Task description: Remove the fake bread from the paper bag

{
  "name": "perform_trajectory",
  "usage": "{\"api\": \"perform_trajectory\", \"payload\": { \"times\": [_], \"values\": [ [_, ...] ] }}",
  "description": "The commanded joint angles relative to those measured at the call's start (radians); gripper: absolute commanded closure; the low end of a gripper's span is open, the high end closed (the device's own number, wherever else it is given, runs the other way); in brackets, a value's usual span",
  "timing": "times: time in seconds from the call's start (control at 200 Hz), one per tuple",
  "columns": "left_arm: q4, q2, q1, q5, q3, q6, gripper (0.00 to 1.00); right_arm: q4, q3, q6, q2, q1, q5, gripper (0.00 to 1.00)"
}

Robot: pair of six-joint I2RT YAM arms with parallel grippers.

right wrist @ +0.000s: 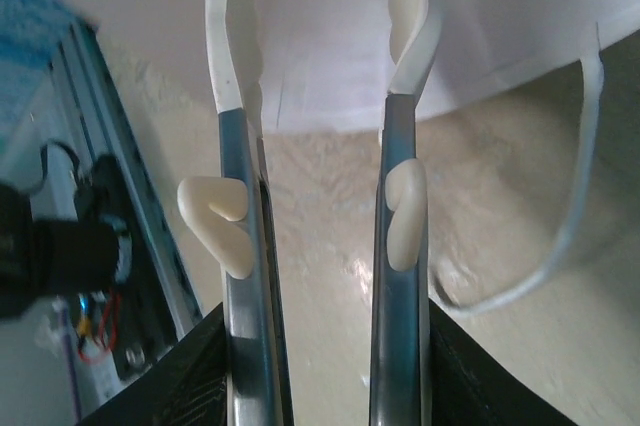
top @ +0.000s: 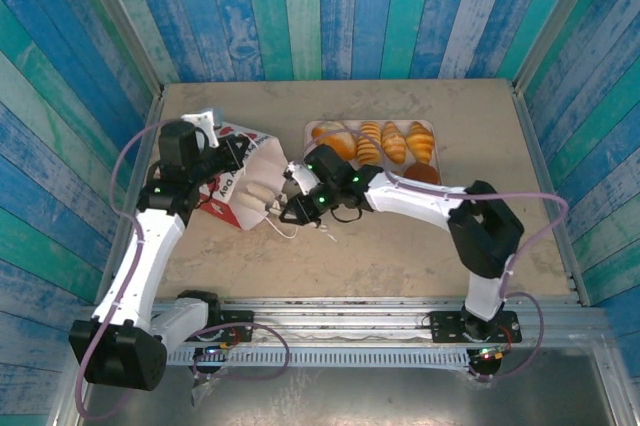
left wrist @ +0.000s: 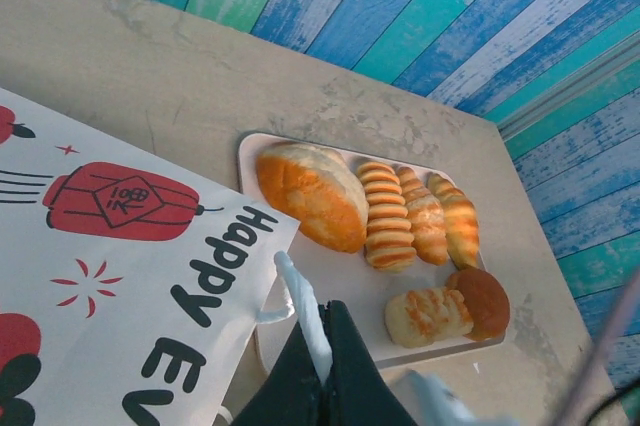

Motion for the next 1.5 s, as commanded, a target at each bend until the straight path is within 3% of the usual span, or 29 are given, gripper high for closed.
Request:
{"api": "perform_trajectory", "payload": {
  "times": [0.0, 0.676, 1.202, 1.493],
  "values": [
    [0.055, -0.019, -0.002, 0.034, -0.021, -0.016, 1.0, 0.165, 0.061, 0.187, 0.079, 0.005, -0.069, 0.56],
    [0.123, 0.033, -0.002, 0.109, -0.02, -0.033, 1.0, 0.244, 0.398, 0.517, 0.401, 0.017, -0.177, 0.52],
    [0.128, 0.014, -0.007, 0.128, -0.027, -0.036, 1.0, 0.242, 0.638, 0.65, 0.585, 0.018, -0.153, 0.46],
    [0.101, 0.011, -0.013, 0.152, -0.023, -0.014, 1.0, 0.135, 0.804, 0.633, 0.685, 0.019, -0.11, 0.41]
  ]
}}
